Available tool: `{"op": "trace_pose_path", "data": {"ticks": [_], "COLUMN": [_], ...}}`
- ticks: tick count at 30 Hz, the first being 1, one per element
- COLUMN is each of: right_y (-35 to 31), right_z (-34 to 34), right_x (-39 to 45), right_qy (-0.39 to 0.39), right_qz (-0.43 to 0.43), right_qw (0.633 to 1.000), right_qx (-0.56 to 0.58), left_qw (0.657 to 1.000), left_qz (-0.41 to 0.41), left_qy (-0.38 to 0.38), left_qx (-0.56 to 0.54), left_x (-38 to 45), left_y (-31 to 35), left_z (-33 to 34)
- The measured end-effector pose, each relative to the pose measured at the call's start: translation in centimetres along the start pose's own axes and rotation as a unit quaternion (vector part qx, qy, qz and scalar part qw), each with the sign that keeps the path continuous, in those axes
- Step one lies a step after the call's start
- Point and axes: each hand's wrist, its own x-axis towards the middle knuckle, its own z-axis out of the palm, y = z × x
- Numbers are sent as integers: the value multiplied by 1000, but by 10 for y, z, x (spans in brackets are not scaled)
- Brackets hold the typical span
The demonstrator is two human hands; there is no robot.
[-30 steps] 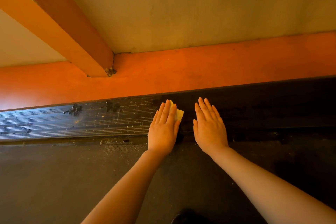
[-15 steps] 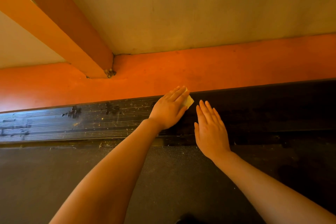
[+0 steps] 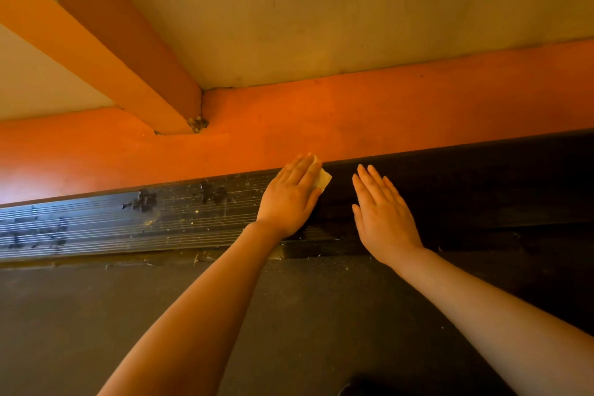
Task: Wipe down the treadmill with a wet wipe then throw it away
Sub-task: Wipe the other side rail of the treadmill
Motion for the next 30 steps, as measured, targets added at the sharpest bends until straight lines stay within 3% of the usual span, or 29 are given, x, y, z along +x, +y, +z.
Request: {"op": "trace_pose_path", "data": {"ticks": [12,18,30], "right_y": [-13,-10,-8], "right_z": [14,8,2], "right_x": [6,6,6], "right_qy": [13,18,-1], "right_qz": [21,40,29], "right_qw": [1000,994,994], "right_qx": [10,99,110], "left_qw": [998,996,999], "left_qz": [-54,-62,12], "left_qy": [33,47,35], "left_qx": [-16,-30,13], "left_x": [-59,-72,-72], "left_y": [37,56,40], "left_z": [30,36,39]}}
